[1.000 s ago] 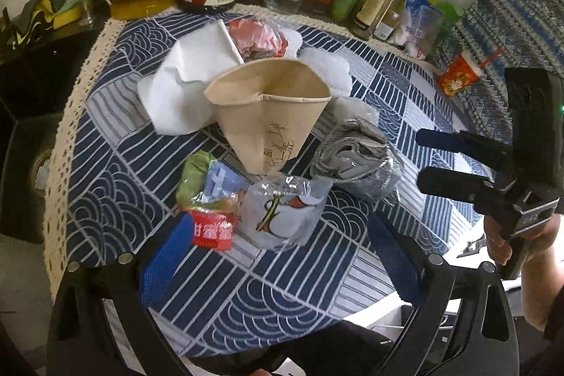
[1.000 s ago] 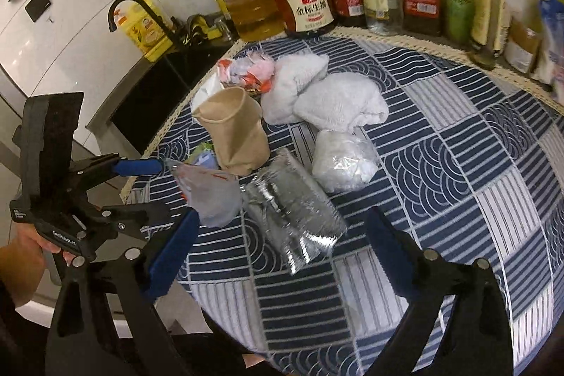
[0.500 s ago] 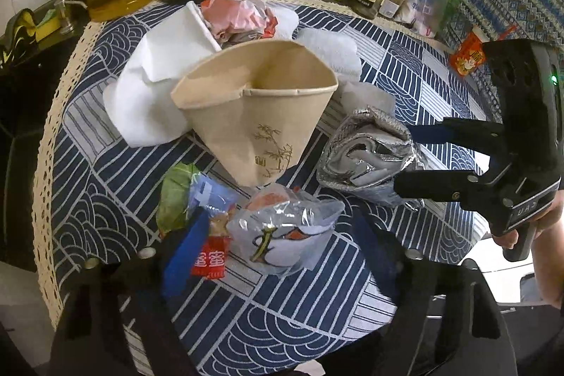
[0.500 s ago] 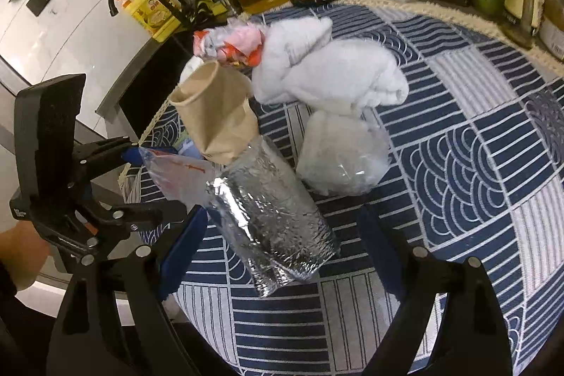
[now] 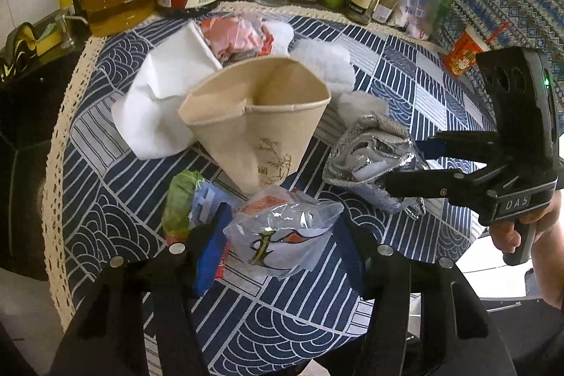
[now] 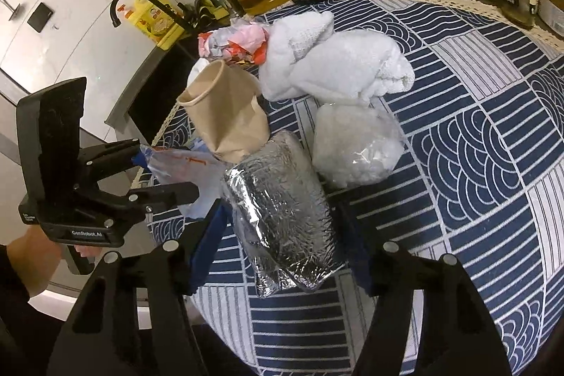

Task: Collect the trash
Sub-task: 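Close the right tool on the foil while the left tool grasps the clear plastic cup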

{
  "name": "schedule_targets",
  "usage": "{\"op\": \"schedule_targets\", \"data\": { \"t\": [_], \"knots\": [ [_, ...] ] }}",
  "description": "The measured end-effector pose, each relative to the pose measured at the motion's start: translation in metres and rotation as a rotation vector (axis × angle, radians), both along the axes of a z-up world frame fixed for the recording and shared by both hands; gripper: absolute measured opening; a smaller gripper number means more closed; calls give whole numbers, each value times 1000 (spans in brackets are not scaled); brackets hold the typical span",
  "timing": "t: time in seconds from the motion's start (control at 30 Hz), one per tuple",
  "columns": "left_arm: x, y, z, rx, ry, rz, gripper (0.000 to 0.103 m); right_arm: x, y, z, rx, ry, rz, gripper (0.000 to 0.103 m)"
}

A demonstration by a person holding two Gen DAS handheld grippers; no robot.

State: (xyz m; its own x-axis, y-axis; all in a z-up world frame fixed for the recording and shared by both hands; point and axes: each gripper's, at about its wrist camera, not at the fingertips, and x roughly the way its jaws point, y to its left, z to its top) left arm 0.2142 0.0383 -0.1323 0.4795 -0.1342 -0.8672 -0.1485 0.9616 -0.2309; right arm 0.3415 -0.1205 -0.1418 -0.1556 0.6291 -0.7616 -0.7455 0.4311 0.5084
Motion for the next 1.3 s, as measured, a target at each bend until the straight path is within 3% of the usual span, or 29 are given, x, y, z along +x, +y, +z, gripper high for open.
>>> {"op": "schedule_targets", "data": {
  "t": [0.63,1.3],
  "knots": [
    [-47,-3,42,-17,-103,-16,56,-51,-20,54,24,-101,-72,63],
    [-157,-9,68,-37,-205,-35,56,-168,-50,93,35,-188,-167,63]
  ]
}}
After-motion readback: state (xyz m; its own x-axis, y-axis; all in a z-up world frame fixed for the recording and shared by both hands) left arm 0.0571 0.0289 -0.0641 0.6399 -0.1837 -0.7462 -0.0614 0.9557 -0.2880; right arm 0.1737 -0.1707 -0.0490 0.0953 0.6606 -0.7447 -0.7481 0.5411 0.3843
